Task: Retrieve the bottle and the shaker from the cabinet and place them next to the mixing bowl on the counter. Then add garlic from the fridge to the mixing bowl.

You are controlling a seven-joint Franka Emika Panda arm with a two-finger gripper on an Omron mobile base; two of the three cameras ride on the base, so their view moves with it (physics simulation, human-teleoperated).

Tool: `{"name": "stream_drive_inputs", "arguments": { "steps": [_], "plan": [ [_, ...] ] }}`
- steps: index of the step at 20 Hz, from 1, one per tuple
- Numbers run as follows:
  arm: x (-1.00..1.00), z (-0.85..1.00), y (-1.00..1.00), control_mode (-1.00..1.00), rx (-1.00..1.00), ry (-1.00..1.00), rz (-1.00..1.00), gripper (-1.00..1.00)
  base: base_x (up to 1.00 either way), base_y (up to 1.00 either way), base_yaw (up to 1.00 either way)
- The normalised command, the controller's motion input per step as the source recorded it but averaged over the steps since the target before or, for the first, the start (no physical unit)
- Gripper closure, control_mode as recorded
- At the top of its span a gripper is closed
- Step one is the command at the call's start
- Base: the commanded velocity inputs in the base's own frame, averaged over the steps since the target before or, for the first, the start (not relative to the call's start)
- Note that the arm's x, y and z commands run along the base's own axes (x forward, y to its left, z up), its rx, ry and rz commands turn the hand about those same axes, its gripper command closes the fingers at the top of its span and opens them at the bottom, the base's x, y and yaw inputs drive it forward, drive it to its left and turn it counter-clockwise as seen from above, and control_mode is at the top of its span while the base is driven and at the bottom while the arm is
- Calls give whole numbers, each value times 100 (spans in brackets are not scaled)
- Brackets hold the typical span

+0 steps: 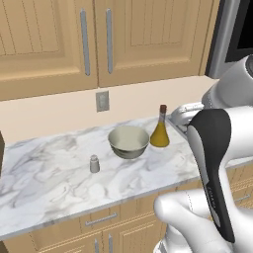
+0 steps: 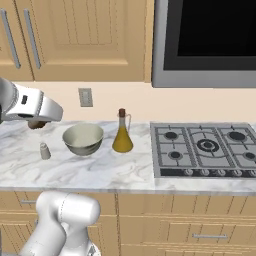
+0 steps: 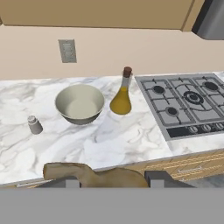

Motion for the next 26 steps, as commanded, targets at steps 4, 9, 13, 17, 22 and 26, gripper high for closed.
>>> {"name": "stream_drive_inputs", "arguments": {
  "steps": [4,9,13,17,22,26],
  "plan": [
    [0,0,0,100,0,0,0,100,0,0,0],
    [0,0,0,100,0,0,0,100,0,0,0],
    [0,0,0,100,0,0,0,100,0,0,1],
    [0,0,0,100,0,0,0,100,0,0,0],
    [0,0,0,100,0,0,0,100,0,0,0],
    [0,0,0,100,0,0,0,100,0,0,0]
  ]
}}
